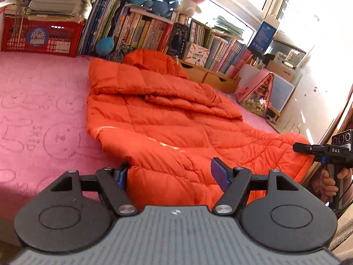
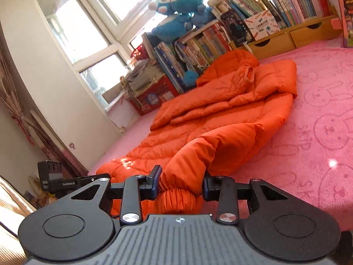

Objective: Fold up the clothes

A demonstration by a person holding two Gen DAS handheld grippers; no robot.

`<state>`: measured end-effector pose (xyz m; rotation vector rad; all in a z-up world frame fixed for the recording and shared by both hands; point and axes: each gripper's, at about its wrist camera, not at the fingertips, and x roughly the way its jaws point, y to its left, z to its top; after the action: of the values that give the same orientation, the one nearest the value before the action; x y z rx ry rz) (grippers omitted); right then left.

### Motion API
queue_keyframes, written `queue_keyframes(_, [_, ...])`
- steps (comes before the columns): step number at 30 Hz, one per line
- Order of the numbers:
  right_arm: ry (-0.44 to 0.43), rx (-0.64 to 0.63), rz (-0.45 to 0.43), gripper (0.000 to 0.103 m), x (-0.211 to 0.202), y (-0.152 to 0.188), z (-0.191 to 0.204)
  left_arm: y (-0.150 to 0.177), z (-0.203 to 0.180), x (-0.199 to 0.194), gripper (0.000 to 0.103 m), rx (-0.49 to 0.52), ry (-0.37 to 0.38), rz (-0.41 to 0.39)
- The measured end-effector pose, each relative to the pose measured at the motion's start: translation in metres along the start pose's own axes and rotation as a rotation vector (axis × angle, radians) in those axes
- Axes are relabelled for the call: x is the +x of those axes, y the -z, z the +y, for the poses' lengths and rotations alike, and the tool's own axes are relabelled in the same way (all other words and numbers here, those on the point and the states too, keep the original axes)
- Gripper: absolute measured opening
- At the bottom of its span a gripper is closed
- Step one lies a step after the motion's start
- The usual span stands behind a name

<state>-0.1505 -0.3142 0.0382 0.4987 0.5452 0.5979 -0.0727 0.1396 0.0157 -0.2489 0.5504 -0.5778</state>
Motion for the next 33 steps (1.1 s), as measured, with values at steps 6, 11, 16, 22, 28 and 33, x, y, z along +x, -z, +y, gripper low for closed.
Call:
queue_keyframes(6, [0.023, 0.034, -0.035, 0.034, 0.091, -0.054, -0.022, -0.046, 0.009, 0.053, 0.072, 0.028, -0.034, -0.112])
queue_keyframes(11, [0.184, 0.135, 0.002, 0.023, 0.171, -0.070, -0.059, -0.059, 0.025, 0.096, 0.072, -0.015, -0.135, -0.088])
queue_keyframes(16, [0.249, 0.260, -0.020, 0.019, 0.200, -0.072, -0.086, -0.068, 0.037, 0.101, 0.072, -0.048, -0.253, -0.119])
queue_keyframes(22, [0.274, 0.346, -0.117, 0.019, 0.205, -0.057, -0.102, -0.058, 0.045, 0.104, 0.077, -0.074, -0.297, -0.093])
queue_keyframes(28, [0.332, 0.305, -0.167, 0.022, 0.211, -0.048, -0.097, -0.042, 0.039, 0.079, 0.085, 0.027, -0.417, -0.101])
queue_keyframes(33, [0.354, 0.277, -0.168, 0.026, 0.215, -0.047, -0.091, -0.021, 0.024, 0.039, 0.086, 0.228, -0.541, -0.067])
